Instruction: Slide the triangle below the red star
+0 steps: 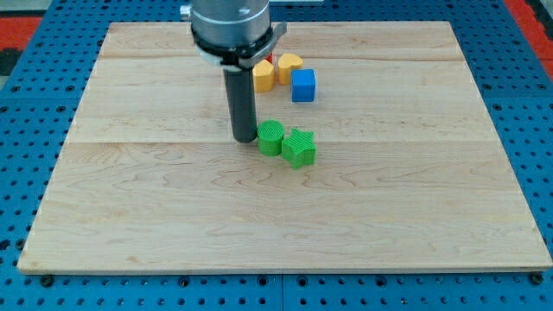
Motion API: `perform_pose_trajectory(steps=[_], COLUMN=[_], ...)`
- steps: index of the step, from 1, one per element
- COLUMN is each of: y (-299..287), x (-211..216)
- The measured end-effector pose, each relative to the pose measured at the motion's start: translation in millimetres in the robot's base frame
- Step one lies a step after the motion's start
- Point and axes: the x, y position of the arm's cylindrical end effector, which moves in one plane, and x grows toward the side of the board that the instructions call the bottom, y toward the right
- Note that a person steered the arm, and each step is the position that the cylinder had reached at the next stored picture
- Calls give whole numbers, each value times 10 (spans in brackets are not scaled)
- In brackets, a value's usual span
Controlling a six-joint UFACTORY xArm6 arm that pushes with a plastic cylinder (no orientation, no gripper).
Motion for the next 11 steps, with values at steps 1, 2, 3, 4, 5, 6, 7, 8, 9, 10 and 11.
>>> perform_pose_trajectory(steps=[1, 2, 3, 4, 5, 6, 7, 8, 9, 10, 11], y=[-18, -297, -589, -434, -402, -95, 94, -62, -95, -95, -95], x=[-87, -8, -221, -325, -7, 369, 219, -163, -473, -482, -599])
